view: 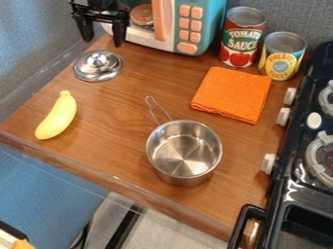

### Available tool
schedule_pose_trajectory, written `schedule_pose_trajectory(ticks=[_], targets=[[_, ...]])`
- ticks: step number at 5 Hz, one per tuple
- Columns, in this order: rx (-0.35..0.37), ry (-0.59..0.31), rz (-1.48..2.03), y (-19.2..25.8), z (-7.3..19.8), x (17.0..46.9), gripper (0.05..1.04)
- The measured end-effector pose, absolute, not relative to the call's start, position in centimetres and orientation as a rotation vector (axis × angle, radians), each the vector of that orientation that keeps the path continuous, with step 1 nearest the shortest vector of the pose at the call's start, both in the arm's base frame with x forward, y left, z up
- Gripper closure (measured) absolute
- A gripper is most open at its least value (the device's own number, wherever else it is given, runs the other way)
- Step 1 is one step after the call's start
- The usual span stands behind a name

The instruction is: Moved the silver pan to the right side of the lid

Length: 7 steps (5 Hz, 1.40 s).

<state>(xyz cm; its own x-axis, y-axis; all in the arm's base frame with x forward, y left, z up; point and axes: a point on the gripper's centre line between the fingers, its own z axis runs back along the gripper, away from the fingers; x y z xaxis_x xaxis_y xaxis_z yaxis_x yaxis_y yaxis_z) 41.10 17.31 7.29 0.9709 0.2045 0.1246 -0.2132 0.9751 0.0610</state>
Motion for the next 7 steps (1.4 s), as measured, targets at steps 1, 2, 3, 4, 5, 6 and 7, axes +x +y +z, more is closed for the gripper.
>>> schedule_pose_trajectory(ticks=[1,2,3,4,5,6,7], targets=[[0.064,-0.083,0.213,17.1,5.6,40.7,0.084],[0.057,-0.033,0.134,13.7,4.8,37.7,0.084],[0.043,-0.085,-0.035,7.8,7.9,35.3,0.084],[0.026,-0.094,-0.185,3.9,8.8,31.4,0.084],[-0.009,-0.101,-0.353,-1.0,8.9,27.4,0.084],[-0.006,-0.115,-0.468,-5.7,8.2,24.0,0.084],[0.028,-0.12,-0.489,-8.0,6.1,22.7,0.084]])
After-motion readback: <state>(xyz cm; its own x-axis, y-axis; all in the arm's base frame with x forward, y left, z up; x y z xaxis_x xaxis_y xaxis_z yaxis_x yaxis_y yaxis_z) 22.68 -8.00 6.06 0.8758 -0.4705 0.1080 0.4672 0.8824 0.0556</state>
